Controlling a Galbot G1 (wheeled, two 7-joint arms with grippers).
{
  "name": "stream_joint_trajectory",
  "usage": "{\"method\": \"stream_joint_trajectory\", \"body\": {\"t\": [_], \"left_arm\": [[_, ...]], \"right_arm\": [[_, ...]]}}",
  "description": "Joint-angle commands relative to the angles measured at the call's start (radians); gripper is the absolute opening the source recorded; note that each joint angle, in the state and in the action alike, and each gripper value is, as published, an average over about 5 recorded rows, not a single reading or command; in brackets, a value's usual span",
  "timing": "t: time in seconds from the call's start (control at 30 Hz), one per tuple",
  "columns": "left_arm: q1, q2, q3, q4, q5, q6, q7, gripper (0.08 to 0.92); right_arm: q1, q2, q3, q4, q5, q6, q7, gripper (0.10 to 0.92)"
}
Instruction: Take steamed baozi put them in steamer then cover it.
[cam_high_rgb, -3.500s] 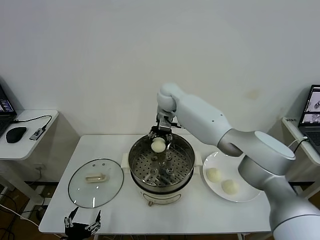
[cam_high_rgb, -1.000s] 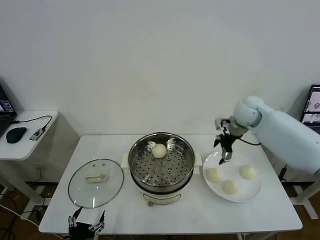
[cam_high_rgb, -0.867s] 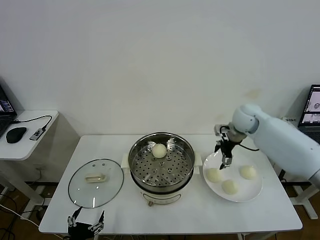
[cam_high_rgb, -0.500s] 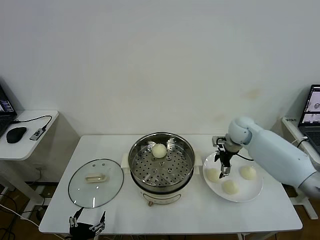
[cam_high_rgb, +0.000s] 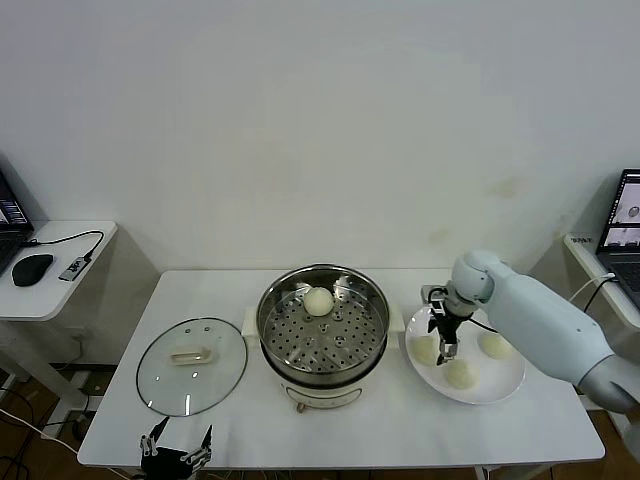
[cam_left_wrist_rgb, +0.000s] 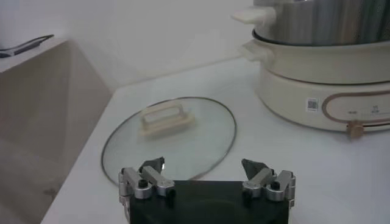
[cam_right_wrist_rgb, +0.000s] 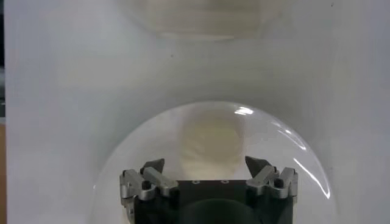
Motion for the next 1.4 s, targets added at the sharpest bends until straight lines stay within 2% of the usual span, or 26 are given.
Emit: {"method": "stream_joint_trajectory", "body": {"t": [0.03,0.67,0.97,1.2,1.4], "left_arm": [[-0.002,-0.002,0.0,0.005,0.001,-0.001,0.001,0.823],[-0.021,-0.002,0.008,0.029,0.002,0.0,0.001,0.823],[-0.023,-0.002,0.01,0.03,0.002,0.0,0.001,0.823],[-0.033,0.001,0.015,0.029,0.001,0.001,0.002,0.823],[-0.059,0.01,0.01,0.022,0.001,0.02,0.003,0.823]], "right_arm": [[-0.018,0.025,0.019,-0.045,-0.021,0.011,0.017,0.823],[-0.022,0.059,0.026,-0.09,-0.019,0.031,0.027,0.816],[-0.021,0.044,0.045,-0.075,-0.006,0.031,0.025,0.618],[0.075,-0.044,-0.009,0.052,0.07,-0.002,-0.001,0.603],[0.35,-0.149,-0.206,0.211,0.273,-0.084,-0.031,0.61]]}}
